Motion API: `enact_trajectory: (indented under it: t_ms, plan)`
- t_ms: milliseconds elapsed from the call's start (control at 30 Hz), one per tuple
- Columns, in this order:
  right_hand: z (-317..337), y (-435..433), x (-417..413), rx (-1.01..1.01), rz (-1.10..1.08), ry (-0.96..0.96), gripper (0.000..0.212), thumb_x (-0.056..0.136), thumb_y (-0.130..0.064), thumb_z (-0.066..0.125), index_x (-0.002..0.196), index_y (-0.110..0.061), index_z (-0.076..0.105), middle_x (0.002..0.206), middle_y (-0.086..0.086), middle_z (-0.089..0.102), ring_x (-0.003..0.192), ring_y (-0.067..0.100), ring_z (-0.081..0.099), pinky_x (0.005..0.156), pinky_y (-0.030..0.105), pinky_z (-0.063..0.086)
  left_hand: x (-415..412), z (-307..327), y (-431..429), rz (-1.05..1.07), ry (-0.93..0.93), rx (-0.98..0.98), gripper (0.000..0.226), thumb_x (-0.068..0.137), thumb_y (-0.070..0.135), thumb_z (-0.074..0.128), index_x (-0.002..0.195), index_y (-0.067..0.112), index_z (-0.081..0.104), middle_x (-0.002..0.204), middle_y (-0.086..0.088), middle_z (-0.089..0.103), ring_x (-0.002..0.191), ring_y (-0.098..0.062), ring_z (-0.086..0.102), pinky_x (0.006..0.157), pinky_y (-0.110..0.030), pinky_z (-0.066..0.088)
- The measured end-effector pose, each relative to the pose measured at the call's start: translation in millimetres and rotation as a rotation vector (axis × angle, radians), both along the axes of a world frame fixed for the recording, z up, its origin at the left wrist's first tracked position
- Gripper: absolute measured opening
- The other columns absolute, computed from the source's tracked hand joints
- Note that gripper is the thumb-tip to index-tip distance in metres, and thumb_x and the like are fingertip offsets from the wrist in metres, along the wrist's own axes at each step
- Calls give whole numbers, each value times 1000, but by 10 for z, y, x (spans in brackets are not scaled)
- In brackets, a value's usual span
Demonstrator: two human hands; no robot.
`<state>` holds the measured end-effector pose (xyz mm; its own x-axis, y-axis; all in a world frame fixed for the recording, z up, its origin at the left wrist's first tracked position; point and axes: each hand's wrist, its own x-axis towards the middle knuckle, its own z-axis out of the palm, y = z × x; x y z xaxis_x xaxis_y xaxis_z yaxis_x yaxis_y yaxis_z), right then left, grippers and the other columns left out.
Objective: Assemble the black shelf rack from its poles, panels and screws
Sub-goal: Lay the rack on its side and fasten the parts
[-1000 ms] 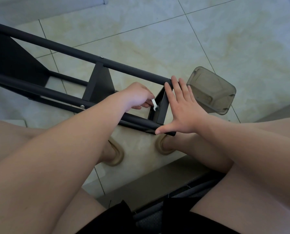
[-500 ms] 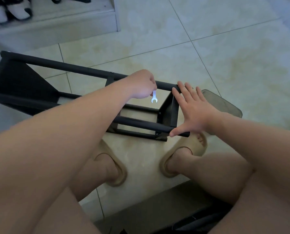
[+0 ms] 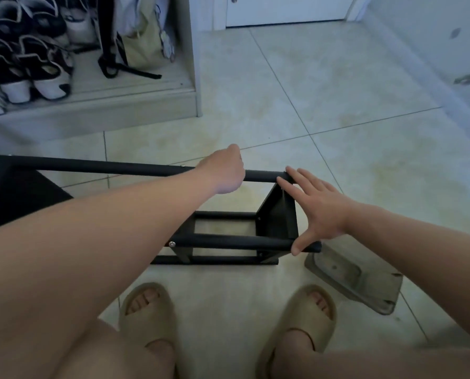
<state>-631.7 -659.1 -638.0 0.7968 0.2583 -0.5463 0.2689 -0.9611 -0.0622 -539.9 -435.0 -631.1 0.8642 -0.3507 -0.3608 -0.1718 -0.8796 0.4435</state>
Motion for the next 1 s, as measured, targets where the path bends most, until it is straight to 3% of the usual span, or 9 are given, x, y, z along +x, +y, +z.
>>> enact_trajectory:
  t_ms: [100, 233, 400, 567, 700, 800, 867, 1000]
  plan:
    - [-87, -79, 24, 56, 5, -43, 155, 35, -109, 43, 155, -38, -26, 158, -11, -43, 143, 7, -41, 126, 43, -3, 152, -170, 121, 37, 28, 60, 18, 98, 13, 33, 111, 9, 45, 104, -11, 67, 94, -34, 61, 84, -45, 49]
    - [-125, -95, 23, 72, 12, -64, 153, 36, -109, 41, 154, -39, -27, 157, -12, -45, 145, 10, -40, 126, 42, -5, 257, -229, 142, -33, 34, 111, 16, 99, 11, 35, 110, 6, 45, 104, -9, 69, 96, -34, 63, 88, -49, 51]
    - [-70, -16, -30, 47, 31, -117, 152, 39, -106, 45, 152, -39, -30, 158, -5, -43, 146, 10, -38, 125, 43, 0, 209, -233, 229, -44, 47, 11, 13, 103, 16, 41, 107, 5, 47, 105, -9, 67, 99, -31, 60, 87, -45, 48]
    - [25, 142, -105, -44, 70, -241, 155, 43, -100, 57, 153, -33, -29, 166, 9, -25, 154, 28, -17, 124, 45, 8, 111, -103, 382, 71, 16, -135, 22, 105, 32, 39, 90, 15, 43, 78, 7, 59, 75, -20, 52, 66, -37, 34]
    - [66, 312, -135, -84, 69, -324, 151, 49, -96, 62, 160, -25, -13, 167, 15, -3, 153, 36, 3, 120, 47, 22, 0, 23, 519, 51, -43, -139, 27, 107, 32, 39, 83, 20, 37, 75, 9, 51, 68, -8, 45, 59, -33, 28]
    - [65, 415, -116, -76, 62, -424, 124, 71, -88, 55, 162, -21, 4, 158, 9, 26, 139, 34, 28, 106, 43, 37, -54, 59, 604, 23, -71, -119, 22, 107, 33, 38, 95, 15, 42, 79, 8, 49, 73, -13, 47, 67, -36, 26]
    - [42, 476, -97, -36, -4, -450, 102, 84, -78, 53, 160, -20, 16, 148, 4, 40, 131, 31, 36, 101, 41, 41, -70, 43, 638, 5, -91, -127, 21, 107, 33, 39, 98, 15, 42, 80, 9, 50, 73, -7, 46, 72, -36, 25]
    - [24, 516, -18, 14, -86, -398, 87, 84, -76, 56, 146, -18, 38, 128, 3, 50, 115, 29, 44, 94, 39, 45, -64, -23, 659, -48, -148, -145, 19, 107, 31, 39, 94, 18, 39, 77, 13, 51, 71, -2, 45, 80, -34, 25]
